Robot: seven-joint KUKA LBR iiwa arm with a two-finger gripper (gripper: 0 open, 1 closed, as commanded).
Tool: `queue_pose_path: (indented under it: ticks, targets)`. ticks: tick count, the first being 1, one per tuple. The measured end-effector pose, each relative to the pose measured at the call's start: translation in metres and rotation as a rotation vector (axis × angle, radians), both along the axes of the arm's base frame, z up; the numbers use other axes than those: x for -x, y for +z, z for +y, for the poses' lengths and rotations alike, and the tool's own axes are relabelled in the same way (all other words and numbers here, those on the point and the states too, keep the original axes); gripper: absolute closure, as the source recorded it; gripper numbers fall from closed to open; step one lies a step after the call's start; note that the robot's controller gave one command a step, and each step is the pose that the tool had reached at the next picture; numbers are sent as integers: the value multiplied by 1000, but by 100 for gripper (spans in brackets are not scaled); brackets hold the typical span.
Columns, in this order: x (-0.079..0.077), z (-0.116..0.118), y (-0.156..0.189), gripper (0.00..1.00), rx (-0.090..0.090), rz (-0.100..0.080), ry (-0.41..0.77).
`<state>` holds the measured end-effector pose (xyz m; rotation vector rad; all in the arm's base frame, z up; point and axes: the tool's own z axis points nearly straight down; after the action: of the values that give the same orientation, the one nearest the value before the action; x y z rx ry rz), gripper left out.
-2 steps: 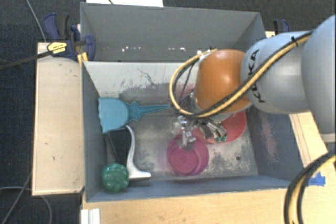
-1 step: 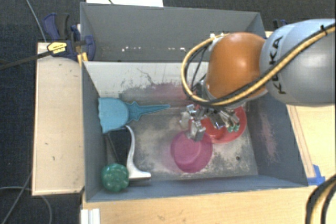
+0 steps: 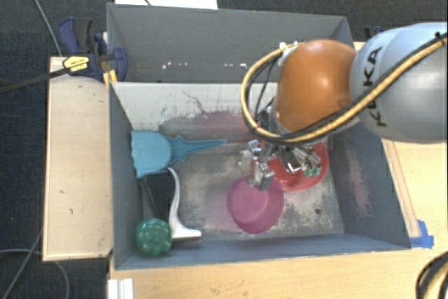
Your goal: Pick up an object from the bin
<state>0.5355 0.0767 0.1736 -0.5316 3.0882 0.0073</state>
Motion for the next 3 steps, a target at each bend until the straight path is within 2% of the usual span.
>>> queue_pose_path:
  ticks: [1,2,3]
  targets:
    - [-8,-5,-23,100,0,-4,-17]
    - [-14,4,-19,100,-2,-7,-11]
    - [0,6,94,100,-1,-5,-2]
